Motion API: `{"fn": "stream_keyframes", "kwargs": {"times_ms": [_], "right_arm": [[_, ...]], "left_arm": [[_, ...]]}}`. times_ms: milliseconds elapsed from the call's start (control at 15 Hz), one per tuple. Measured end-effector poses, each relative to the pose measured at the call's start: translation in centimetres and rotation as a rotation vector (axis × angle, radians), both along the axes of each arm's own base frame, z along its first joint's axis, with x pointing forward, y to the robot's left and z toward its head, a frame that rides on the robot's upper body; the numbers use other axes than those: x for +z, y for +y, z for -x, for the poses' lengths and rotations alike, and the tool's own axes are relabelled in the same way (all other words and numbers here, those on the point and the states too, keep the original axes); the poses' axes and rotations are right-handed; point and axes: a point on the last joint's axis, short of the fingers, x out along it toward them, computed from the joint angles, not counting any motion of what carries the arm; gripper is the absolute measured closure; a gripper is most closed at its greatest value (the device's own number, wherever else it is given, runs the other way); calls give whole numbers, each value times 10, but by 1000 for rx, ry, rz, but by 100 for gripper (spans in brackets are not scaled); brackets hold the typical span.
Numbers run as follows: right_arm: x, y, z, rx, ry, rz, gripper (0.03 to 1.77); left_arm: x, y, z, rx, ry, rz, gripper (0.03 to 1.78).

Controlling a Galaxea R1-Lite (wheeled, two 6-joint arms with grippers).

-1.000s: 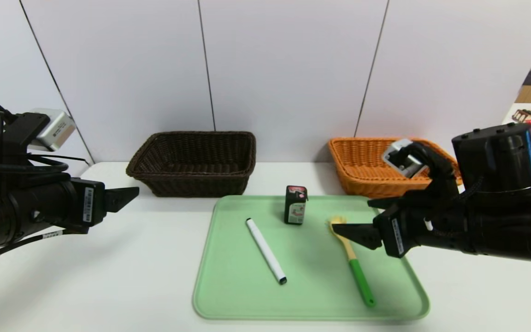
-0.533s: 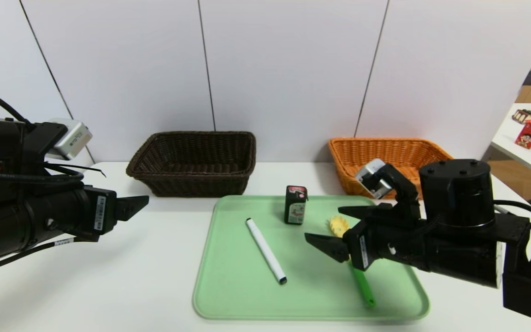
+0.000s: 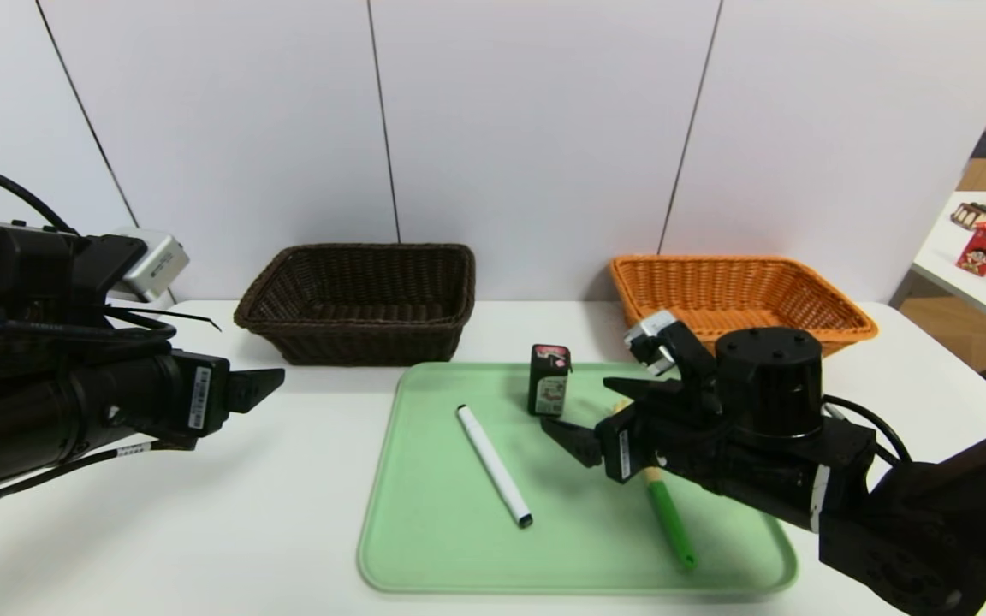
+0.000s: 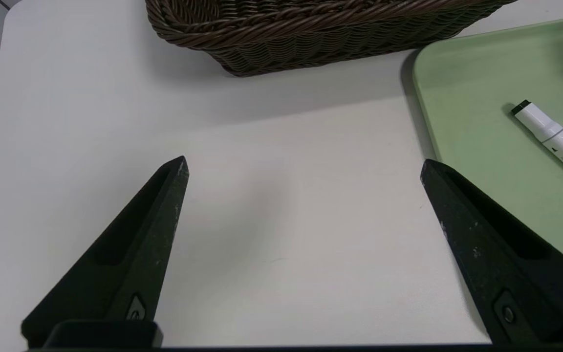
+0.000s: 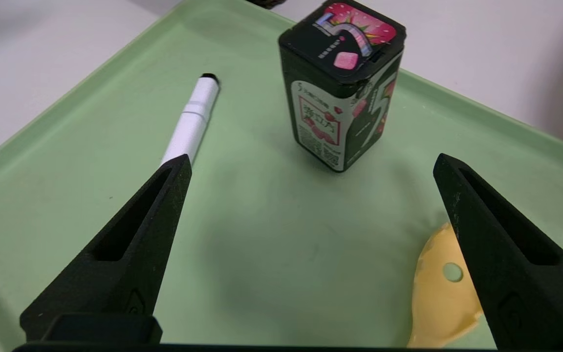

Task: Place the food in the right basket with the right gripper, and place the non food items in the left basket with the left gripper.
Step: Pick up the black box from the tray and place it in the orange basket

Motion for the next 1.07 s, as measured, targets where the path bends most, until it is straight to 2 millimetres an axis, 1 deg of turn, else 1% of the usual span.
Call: {"fn": "stream_keyframes", "kwargs": {"times_ms": [467,867,1067], "right_arm": [[-14,17,-27,-60,-39,-16,9],[-26,34,-53,-66,-53,-34,9],[-31,39,-61,-69,-56,-34,9]], "left_arm": [[-5,-3,-4,-7,21,-6,12],[-9,-5,-10,-4,39,-6,12],[-10,-6,-13,-2,37,0,12]]}}
